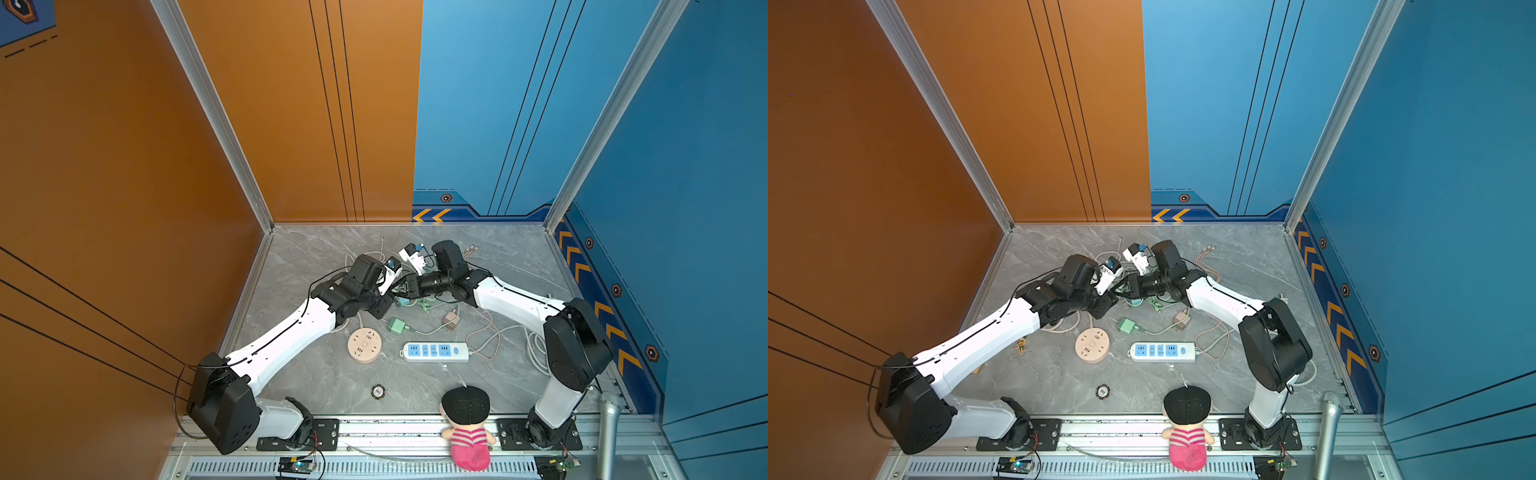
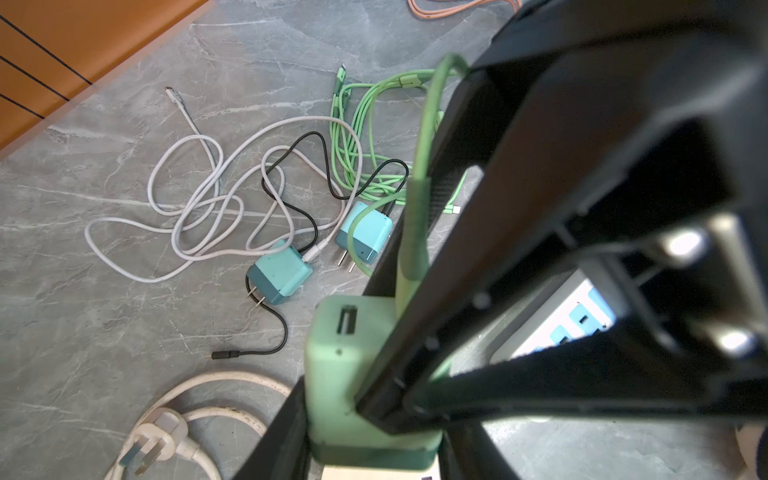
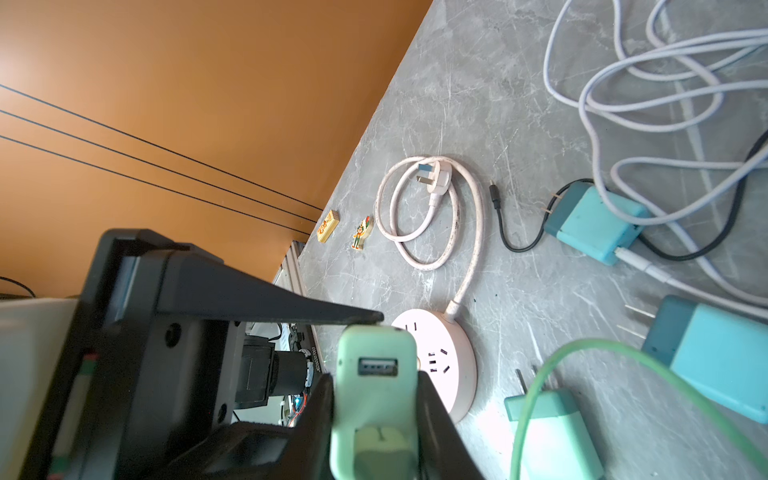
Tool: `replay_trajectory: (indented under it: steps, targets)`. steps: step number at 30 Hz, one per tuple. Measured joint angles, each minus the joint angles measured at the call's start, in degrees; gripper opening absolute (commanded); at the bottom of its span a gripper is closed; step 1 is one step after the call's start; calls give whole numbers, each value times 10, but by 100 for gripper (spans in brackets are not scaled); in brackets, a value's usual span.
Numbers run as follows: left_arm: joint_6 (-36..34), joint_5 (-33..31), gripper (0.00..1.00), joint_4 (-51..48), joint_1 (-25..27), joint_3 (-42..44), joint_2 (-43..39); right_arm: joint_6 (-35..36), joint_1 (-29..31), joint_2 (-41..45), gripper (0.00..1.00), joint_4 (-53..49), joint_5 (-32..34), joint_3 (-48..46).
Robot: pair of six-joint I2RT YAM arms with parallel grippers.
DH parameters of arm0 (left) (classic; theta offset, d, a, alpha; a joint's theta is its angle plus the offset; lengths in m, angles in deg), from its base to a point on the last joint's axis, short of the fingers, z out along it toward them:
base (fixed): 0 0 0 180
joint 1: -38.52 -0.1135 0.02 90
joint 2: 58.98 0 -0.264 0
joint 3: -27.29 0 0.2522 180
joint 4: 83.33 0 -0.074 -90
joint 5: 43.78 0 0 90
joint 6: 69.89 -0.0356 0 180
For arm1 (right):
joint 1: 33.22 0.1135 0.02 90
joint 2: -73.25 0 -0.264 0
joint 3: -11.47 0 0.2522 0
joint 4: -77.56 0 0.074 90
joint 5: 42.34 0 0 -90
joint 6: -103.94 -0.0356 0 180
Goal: Insert the plug
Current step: 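Close the right gripper on the mint-green charger beside the left gripper, then open the left gripper to release the charger while the right gripper holds it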
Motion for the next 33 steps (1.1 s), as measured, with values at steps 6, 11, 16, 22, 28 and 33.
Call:
replay_trajectory:
  steps: [6,11,16,22,28,33]
  targets:
    - [0,-8,39,-2,0,0,0,5,3,0,0,0,10,0]
    - [2,-21,67,7,0,3,0,16,5,0,0,-3,17,0]
    - [12,-39,96,23,-5,12,-16,27,3,0,0,-14,37,0]
    - [52,-19,99,33,-47,37,-80,53,0,2,0,-45,91,-1]
    - [124,8,100,25,-112,56,-96,118,10,14,0,-101,150,3]
    - [164,-17,100,4,-152,56,-93,162,40,28,0,-128,195,5]
